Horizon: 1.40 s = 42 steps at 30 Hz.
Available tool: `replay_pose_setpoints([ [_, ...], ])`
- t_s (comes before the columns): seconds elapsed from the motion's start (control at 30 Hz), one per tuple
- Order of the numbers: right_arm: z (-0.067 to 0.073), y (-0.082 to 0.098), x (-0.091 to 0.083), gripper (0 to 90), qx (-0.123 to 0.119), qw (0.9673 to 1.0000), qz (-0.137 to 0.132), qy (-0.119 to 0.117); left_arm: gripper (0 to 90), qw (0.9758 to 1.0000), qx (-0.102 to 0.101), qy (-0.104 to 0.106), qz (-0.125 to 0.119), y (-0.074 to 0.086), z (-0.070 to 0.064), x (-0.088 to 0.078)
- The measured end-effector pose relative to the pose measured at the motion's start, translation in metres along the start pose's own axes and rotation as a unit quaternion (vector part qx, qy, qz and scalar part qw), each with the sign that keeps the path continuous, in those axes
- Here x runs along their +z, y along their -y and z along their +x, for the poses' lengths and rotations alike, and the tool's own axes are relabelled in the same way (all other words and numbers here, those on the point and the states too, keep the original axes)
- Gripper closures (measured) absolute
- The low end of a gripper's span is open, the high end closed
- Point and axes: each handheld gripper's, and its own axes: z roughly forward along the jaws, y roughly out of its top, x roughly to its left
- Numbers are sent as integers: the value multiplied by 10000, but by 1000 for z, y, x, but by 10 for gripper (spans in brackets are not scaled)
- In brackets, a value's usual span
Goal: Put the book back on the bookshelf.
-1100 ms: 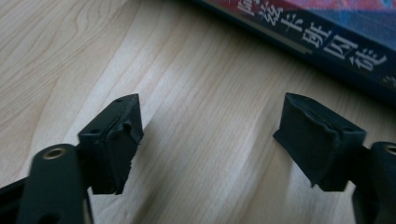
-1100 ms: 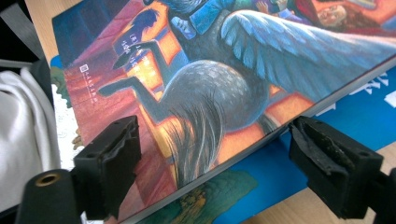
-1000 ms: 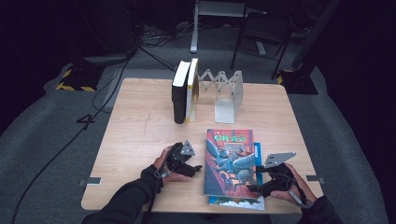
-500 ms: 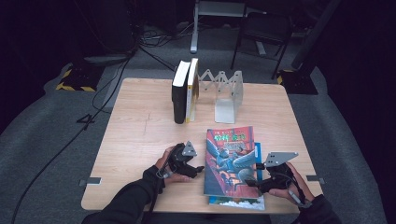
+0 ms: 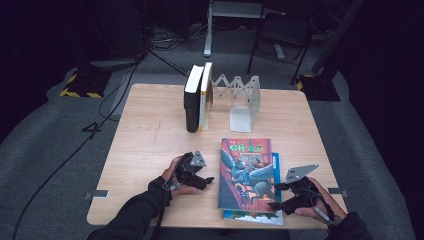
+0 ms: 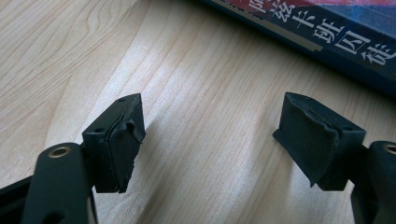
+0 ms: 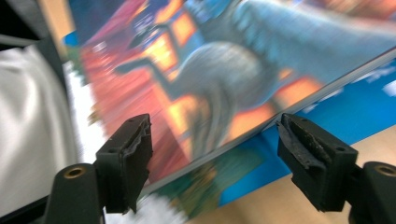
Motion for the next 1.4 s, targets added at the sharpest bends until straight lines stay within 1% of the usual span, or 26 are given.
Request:
replay_pose_setpoints([
  [0.03,1,2,0,236,22,9998,77,-159,237,10000,-20,8,-8,0,0,0],
  [0.07,2,3,1,233,11,9996,179,-213,236,10000,-27,7,-21,0,0,0],
  [0.17,5,3,3,225,-65,9997,183,-166,234,10000,-22,15,-11,0,1,0],
  [0.2,4,1,4,219,11,9996,202,-178,233,10000,-21,13,-11,0,0,0],
  [0.27,4,0,4,217,26,9996,206,-191,233,10000,-29,21,-9,0,0,1],
  [0.3,3,0,4,217,60,9996,129,-227,233,10000,-26,25,-18,0,-1,1],
  [0.37,-3,1,3,224,238,9990,-41,-377,228,10000,-21,41,-20,-2,-2,2],
  [0.4,-4,1,2,223,283,9987,-114,-403,230,10000,-8,39,-17,-2,-2,3],
  [0.5,-4,-2,3,222,308,9986,-180,-386,232,10000,-12,52,-14,-3,-4,4],
  [0.57,-6,-5,3,229,382,9981,-320,-365,232,10000,4,61,-22,-3,-5,4],
  [0.6,-7,-6,2,255,424,9975,-434,-357,232,10000,-1,63,-21,-3,-5,4],
  [0.63,-9,-8,2,281,495,9970,-496,-314,232,10000,-2,65,-21,-3,-5,4],
  [0.67,-9,-9,2,295,514,9970,-511,-253,231,10000,-2,72,-29,-4,-5,4],
  [0.7,-9,-11,3,305,493,9971,-547,-203,227,10000,-4,79,-31,-4,-5,5],
  [0.77,-11,-13,7,354,524,9967,-614,-61,220,10000,3,80,-52,-4,-5,6],
  [0.87,-17,-18,11,393,490,9960,-741,18,214,10000,34,77,-44,-5,-4,7],
  [0.9,-19,-19,12,413,540,9955,-776,27,208,9999,33,92,-48,-5,-4,7],
  [0.97,-24,-23,14,446,549,9951,-827,12,206,9999,28,93,-64,-6,-4,8],
  [1.0,-24,-23,14,446,549,9951,-827,12,206,9999,28,93,-64,-6,-4,8],
  [1.03,-32,-27,16,516,588,9941,-911,-16,210,9999,26,96,-83,-6,-2,9],
  [1.07,-32,-27,16,516,588,9941,-911,-16,218,9999,26,96,-83,-6,-2,9],
  [1.1,-34,-28,17,547,603,9936,-954,-42,218,9999,-18,73,-78,-8,0,10],
  [1.13,-38,-30,18,606,569,9932,-1009,-94,235,10000,-27,60,-74,-9,1,11],
  [1.23,-40,-31,17,680,427,9928,-1113,-119,266,9999,-74,-15,-101,-13,7,14],
  [1.33,-36,-29,16,726,296,9915,-1269,-48,310,9999,-97,-43,-111,-16,11,16],
  [1.4,-35,-28,16,731,254,9905,-1354,-39,335,9999,-67,1,-87,-20,12,18],
])
